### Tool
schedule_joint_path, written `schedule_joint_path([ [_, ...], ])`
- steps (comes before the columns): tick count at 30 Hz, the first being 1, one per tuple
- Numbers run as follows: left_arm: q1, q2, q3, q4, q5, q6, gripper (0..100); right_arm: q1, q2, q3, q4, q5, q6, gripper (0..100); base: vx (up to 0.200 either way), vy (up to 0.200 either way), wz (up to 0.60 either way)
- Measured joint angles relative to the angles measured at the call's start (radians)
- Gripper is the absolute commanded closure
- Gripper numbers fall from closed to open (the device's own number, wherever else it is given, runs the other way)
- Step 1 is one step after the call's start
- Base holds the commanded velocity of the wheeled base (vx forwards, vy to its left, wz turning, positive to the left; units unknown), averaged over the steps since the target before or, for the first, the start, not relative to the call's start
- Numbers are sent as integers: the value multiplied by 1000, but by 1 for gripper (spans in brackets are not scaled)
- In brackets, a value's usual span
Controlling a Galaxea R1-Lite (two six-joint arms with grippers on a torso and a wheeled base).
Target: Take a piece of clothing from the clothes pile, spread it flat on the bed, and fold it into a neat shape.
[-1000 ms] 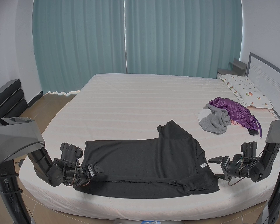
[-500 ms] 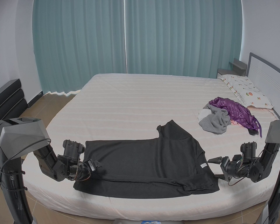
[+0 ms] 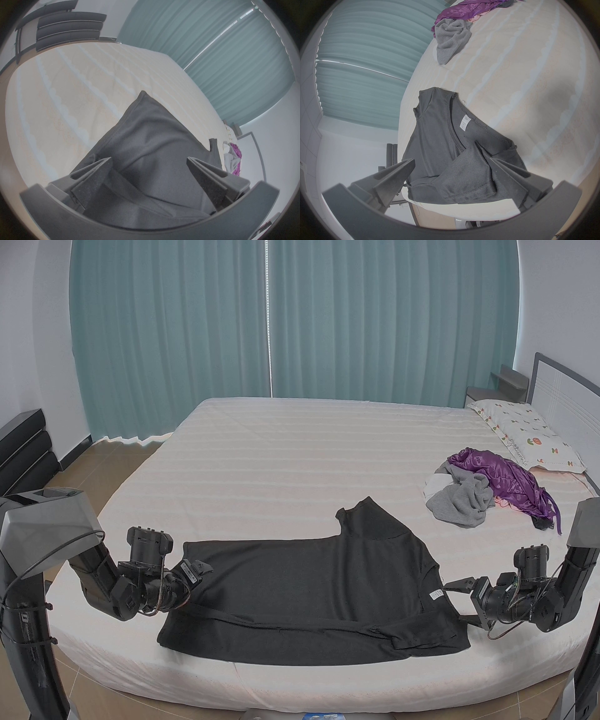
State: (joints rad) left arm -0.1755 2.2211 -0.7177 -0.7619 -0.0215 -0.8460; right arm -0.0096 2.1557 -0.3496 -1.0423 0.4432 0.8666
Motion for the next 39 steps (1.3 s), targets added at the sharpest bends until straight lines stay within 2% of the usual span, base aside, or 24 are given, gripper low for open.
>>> schedule_joint_path([
  [9,23,-3,-5,-85,-3,-76,0,0,0,1,0,0,0,0,0,0,0],
  [15,35,-30,46,-93,-39,-79,0,0,0,1,0,0,0,0,0,0,0],
  [18,23,-58,87,-79,-94,-67,0,0,0,1,0,0,0,0,0,0,0],
  [25,-41,-87,136,49,-109,44,0,0,0,1,0,-1,0,0,0,0,0],
  [31,-86,-69,141,58,-55,97,0,1,1,1,1,-2,-3,0,0,0,0],
  [39,-90,0,59,62,16,142,0,2,9,1,0,-2,-29,0,0,0,0],
])
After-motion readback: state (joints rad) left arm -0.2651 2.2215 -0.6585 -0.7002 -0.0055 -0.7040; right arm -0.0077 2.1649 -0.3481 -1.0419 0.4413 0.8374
